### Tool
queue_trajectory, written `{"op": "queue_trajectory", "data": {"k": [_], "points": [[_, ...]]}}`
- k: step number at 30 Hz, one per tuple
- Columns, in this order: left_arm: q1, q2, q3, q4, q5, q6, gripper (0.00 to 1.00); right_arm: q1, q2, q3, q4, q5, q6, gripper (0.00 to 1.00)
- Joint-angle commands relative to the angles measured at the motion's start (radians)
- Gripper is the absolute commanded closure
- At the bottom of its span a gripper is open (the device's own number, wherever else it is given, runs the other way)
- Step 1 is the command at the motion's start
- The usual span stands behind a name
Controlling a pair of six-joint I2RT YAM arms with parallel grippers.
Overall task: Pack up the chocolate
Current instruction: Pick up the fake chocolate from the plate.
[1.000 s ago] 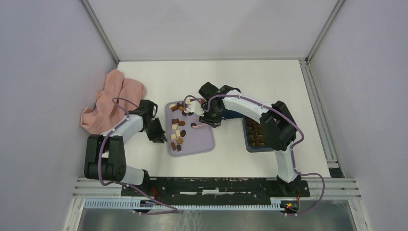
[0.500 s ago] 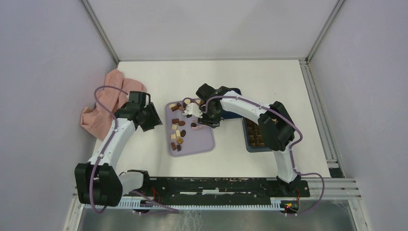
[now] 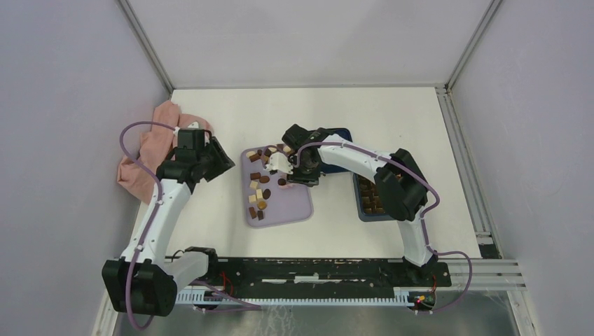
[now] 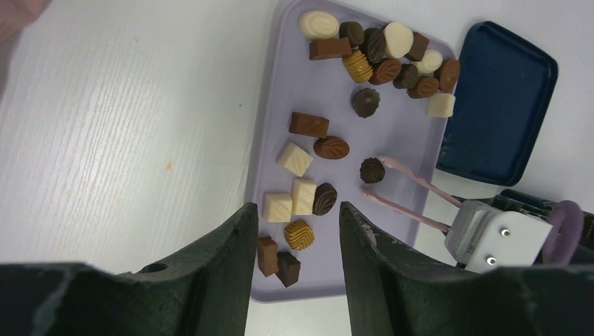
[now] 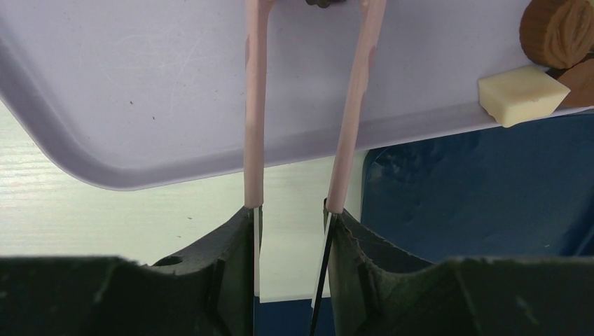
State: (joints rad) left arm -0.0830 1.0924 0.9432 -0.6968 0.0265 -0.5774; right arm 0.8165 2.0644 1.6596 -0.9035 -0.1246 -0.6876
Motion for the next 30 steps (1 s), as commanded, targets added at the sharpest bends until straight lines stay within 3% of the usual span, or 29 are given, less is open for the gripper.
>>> {"op": "queue_trajectory", "data": {"k": [1,16,21,30], "points": [[-0.003,-0.061,0.024,0.070,-0.004,-0.061,0.47,0.014,0.010,0.026,0.003,0.038,-0.015,0.58],[-0.004,-0.112,0.020,0.086,-0.008,-0.082,0.45,0.030,-0.007,0.003,0.018,0.074,-0.021,0.66],[-0.004,-0.117,0.017,0.085,-0.004,-0.081,0.45,0.029,-0.038,-0.012,0.036,0.046,-0.017,0.71],[-0.003,-0.127,0.010,0.087,0.001,-0.079,0.45,0.020,-0.097,-0.049,0.054,-0.005,-0.003,0.73]]}}
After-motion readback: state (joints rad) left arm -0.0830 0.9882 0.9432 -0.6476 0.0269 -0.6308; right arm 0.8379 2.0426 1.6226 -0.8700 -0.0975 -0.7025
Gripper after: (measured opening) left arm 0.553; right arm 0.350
